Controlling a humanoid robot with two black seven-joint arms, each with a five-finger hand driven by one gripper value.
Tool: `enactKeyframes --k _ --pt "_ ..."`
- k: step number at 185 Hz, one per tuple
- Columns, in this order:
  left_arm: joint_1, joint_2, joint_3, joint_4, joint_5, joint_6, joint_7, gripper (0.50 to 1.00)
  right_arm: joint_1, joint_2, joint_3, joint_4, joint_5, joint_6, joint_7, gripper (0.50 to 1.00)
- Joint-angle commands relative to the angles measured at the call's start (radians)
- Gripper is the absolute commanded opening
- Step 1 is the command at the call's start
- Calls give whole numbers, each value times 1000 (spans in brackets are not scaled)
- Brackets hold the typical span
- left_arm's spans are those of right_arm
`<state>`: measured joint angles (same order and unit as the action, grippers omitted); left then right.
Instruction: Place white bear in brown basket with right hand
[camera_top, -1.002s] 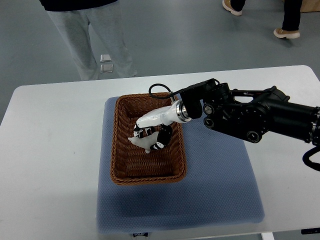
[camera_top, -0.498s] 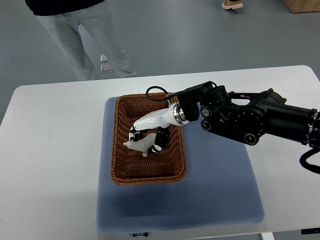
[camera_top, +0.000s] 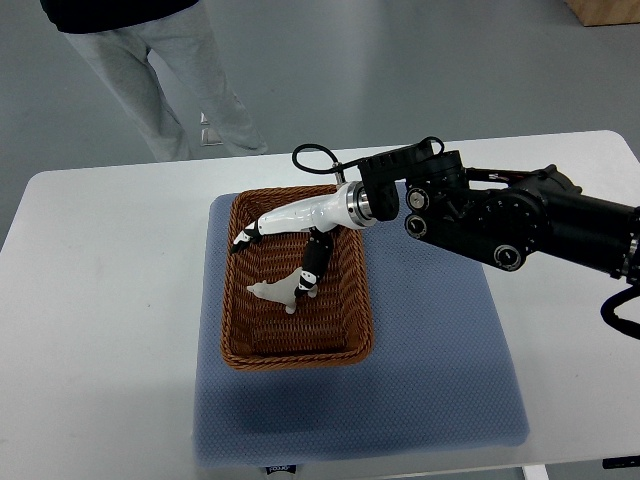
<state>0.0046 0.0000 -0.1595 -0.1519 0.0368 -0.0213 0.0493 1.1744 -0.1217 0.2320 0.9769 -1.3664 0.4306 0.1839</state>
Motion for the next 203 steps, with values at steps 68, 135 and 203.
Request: enactKeyframes --k 68,135,203 --pt "0 0 0 0 0 0 0 1000 -159 -22 422 -99 452 -79 2 917" --pt "0 0 0 0 0 0 0 1000 -351 -12 830 -273 745 -262 6 919" --pt "0 0 0 0 0 0 0 1000 -469 8 840 -359 931 -359 121 919"
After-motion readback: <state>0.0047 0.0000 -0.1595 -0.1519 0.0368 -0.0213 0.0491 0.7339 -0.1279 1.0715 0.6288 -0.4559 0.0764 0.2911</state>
